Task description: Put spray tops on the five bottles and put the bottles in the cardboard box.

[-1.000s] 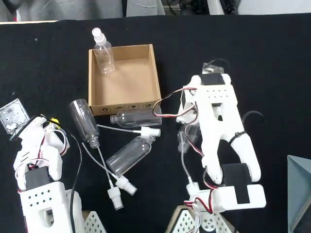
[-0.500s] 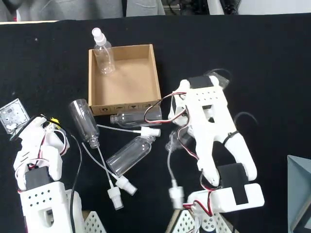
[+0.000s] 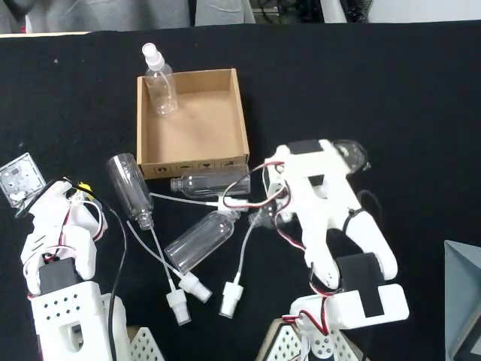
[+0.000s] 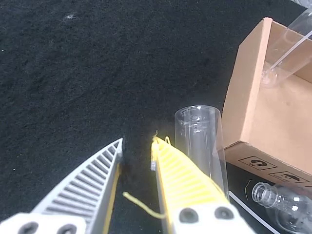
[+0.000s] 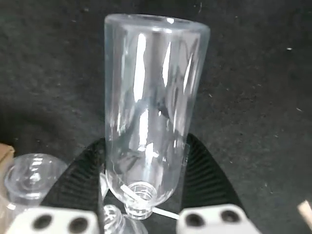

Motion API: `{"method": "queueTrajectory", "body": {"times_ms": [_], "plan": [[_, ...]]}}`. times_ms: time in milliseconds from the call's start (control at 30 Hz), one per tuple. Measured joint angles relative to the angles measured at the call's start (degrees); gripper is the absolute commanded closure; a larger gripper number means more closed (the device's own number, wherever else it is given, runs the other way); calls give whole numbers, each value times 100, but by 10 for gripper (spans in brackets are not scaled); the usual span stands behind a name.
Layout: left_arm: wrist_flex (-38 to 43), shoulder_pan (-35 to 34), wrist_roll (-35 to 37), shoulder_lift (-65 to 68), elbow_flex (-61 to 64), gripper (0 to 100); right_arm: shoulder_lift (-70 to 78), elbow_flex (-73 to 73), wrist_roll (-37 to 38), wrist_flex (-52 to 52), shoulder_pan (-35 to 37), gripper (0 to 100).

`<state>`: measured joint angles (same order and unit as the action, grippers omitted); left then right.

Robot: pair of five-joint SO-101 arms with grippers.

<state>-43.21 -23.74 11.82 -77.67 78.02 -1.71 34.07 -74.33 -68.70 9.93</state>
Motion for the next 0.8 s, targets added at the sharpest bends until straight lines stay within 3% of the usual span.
{"method": "queueTrajectory", "body": {"times_ms": [800], "plan": [[0,0,0,0,0,913,-53,35,-26,325,-281,975]]}}
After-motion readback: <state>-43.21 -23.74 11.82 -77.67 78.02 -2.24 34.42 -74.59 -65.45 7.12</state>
